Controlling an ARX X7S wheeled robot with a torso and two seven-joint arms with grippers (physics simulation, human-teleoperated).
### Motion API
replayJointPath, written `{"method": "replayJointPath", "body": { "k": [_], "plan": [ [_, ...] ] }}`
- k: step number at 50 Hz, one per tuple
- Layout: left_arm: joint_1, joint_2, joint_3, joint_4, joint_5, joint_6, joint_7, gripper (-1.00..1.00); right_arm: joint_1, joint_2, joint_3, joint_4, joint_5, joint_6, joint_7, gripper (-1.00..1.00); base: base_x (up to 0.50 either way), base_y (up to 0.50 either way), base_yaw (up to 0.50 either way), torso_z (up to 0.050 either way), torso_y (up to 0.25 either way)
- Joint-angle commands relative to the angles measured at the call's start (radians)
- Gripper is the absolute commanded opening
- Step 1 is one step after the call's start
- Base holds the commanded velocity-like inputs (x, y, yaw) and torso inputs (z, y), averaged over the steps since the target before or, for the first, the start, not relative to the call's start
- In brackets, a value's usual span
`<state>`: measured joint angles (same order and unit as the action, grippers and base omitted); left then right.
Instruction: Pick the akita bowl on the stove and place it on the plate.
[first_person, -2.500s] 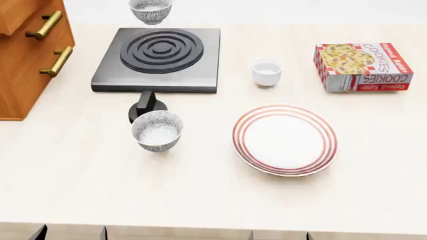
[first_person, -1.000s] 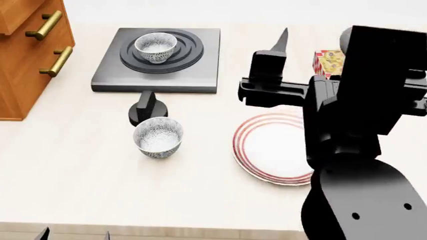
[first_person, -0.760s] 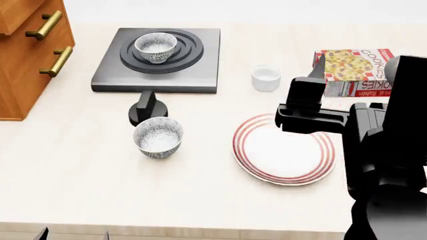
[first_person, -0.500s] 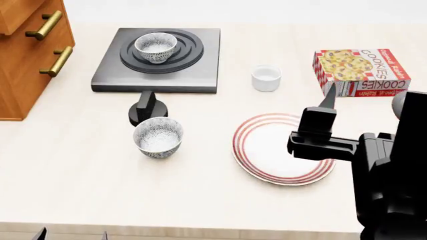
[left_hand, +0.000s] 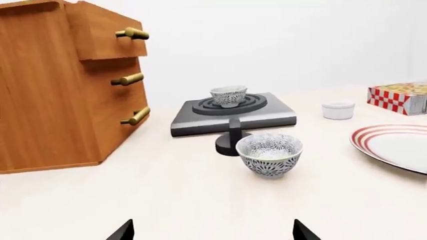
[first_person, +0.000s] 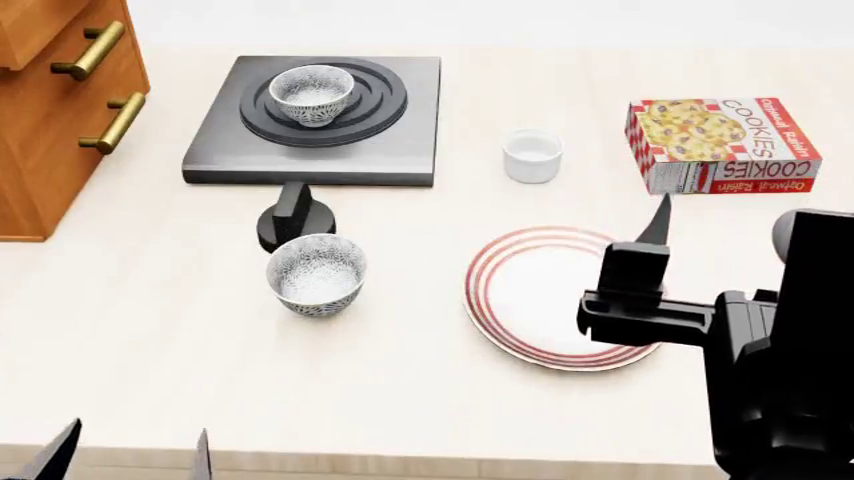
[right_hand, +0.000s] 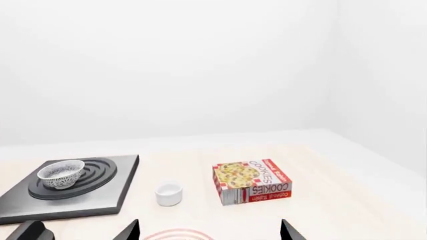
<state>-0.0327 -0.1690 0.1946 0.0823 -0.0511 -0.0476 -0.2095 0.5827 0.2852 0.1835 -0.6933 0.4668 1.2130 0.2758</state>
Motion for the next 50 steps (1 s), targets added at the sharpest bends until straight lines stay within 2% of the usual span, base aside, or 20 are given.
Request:
{"method": "replayJointPath", "body": {
  "k": [1, 12, 14, 17, 21, 29, 50],
  "plan": [
    [-0.079, -0.009, -0.016, 0.187, 0.015, -0.223, 0.025, 1.0, -0.006, -0.014, 0.019, 0.002, -0.014, -0.001, -0.016, 1.0, 0.0, 0.0, 0.0, 0.0, 0.0],
    [-0.322, -0.017, 0.016, 0.282, 0.008, -0.567, 0.061, 1.0, -0.005, -0.011, 0.021, 0.0, -0.007, 0.005, -0.01, 1.0, 0.0, 0.0, 0.0, 0.0, 0.0],
    [-0.352, -0.012, 0.019, 0.278, 0.007, -0.594, 0.06, 1.0, -0.004, -0.011, 0.021, 0.0, -0.005, 0.006, -0.009, 1.0, 0.0, 0.0, 0.0, 0.0, 0.0],
    [-0.439, 0.016, 0.002, 0.264, -0.026, -0.723, 0.067, 1.0, -0.007, -0.01, 0.019, 0.003, -0.005, 0.001, -0.009, 1.0, 0.0, 0.0, 0.0, 0.0, 0.0],
    [-0.514, 0.029, 0.005, 0.224, -0.034, -0.779, 0.071, 1.0, -0.005, -0.011, 0.021, 0.001, -0.002, 0.005, -0.006, 1.0, 0.0, 0.0, 0.0, 0.0, 0.0],
    [-0.602, 0.044, -0.008, 0.132, -0.052, -0.798, 0.073, 1.0, -0.005, -0.008, 0.017, 0.008, 0.001, -0.003, -0.007, 1.0, 0.0, 0.0, 0.0, 0.0, 0.0],
    [-0.624, 0.056, -0.046, 0.13, -0.109, -0.835, 0.061, 1.0, -0.005, -0.005, 0.02, 0.009, 0.016, -0.003, -0.002, 1.0, 0.0, -0.01, 0.0, 0.0, 0.0]
  ]
}}
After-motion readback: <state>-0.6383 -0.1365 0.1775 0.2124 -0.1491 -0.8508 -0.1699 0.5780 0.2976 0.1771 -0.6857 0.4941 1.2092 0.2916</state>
